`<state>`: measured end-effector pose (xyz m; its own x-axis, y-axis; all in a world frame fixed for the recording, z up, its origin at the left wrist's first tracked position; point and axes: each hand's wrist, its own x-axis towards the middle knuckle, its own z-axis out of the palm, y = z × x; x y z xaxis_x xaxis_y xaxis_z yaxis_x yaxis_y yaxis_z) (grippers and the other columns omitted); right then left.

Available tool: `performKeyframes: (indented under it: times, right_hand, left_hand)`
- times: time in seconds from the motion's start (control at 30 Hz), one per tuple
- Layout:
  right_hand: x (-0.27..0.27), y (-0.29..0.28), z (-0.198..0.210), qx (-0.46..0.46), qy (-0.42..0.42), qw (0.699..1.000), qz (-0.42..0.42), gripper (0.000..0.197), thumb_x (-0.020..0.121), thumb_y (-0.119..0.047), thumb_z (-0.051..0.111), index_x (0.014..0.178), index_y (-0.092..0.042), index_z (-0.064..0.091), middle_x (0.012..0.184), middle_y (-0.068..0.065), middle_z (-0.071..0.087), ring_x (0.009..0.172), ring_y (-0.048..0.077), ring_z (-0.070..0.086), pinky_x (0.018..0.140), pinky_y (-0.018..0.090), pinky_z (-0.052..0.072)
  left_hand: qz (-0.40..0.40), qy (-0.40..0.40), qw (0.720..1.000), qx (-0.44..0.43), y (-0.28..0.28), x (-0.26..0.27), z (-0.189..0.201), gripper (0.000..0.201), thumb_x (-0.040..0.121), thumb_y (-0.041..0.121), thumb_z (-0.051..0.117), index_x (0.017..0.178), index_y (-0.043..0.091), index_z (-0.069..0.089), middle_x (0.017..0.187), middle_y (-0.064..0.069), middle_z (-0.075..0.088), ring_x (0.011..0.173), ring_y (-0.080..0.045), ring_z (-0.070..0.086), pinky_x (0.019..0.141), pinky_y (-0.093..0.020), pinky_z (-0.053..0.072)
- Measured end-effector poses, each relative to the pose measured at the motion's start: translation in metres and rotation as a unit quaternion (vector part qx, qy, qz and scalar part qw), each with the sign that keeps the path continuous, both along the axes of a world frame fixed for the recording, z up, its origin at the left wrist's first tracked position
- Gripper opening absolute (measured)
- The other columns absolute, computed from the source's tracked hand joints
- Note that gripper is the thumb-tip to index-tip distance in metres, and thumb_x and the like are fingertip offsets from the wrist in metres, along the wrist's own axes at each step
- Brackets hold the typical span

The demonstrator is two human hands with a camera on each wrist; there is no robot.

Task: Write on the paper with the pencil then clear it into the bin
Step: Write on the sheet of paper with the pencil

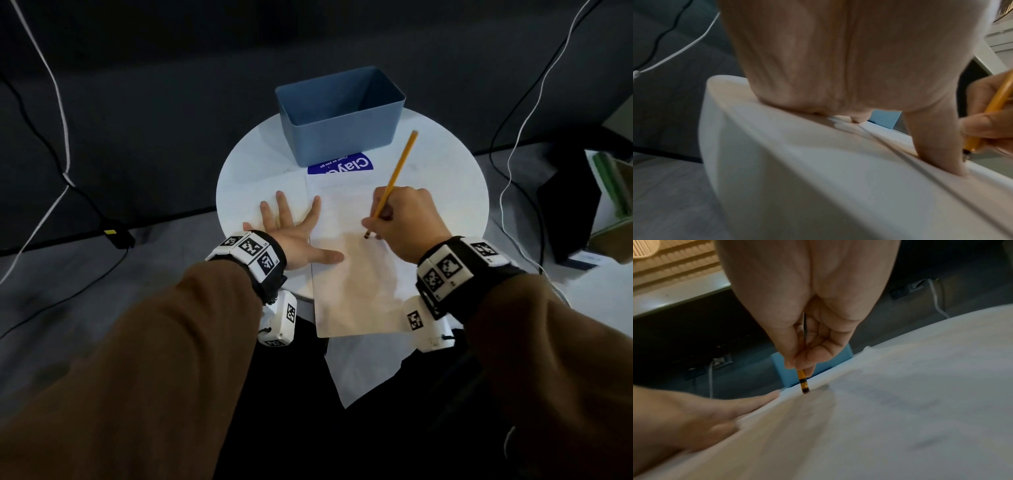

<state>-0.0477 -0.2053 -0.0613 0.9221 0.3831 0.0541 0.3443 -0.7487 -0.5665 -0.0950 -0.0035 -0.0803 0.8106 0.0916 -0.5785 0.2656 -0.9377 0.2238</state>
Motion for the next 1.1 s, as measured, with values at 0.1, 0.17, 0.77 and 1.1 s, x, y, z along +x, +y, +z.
performKeyframes:
  times: [0.1,0.17,0.77,1.1]
  right_hand:
    - [0.005,-0.030,0.007,-0.012,-0.003,0.999,-0.044,0.026,0.089,-0.018,0.076,0.069,-0.016,0.059,0.069,0.001,0.069,0.071,0.017,0.069,0.068,0.023,0.050]
    - [0.007,-0.046,0.012,-0.023,-0.001,0.998,-0.063,0.026,0.090,-0.017,0.075,0.070,-0.015,0.059,0.067,0.001,0.068,0.065,0.011,0.068,0.062,0.016,0.045]
    - [0.008,-0.060,0.015,-0.010,-0.003,0.995,-0.096,0.025,0.090,-0.016,0.076,0.071,-0.014,0.061,0.067,0.003,0.069,0.064,0.010,0.069,0.062,0.017,0.047]
    - [0.003,-0.024,0.003,0.006,0.004,0.999,-0.036,0.027,0.089,-0.017,0.077,0.069,-0.018,0.059,0.068,0.001,0.068,0.069,0.015,0.067,0.068,0.026,0.052]
  left_hand:
    - [0.003,-0.002,1.000,-0.009,0.002,0.000,-0.001,0.120,0.066,0.091,0.055,0.145,0.054,-0.027,0.150,-0.010,-0.047,0.141,-0.041,-0.036,0.110,-0.074,-0.009]
    - [0.003,-0.003,1.000,-0.010,0.002,0.000,-0.002,0.120,0.065,0.091,0.055,0.145,0.055,-0.027,0.150,-0.010,-0.048,0.141,-0.041,-0.037,0.109,-0.074,-0.010]
    - [0.004,-0.001,1.000,-0.003,0.001,0.001,-0.001,0.119,0.066,0.090,0.055,0.145,0.054,-0.027,0.151,-0.011,-0.046,0.142,-0.042,-0.036,0.109,-0.075,-0.008]
    - [0.006,-0.003,1.000,-0.014,0.001,-0.001,0.001,0.119,0.065,0.090,0.055,0.145,0.055,-0.026,0.152,-0.010,-0.046,0.142,-0.041,-0.036,0.110,-0.074,-0.009]
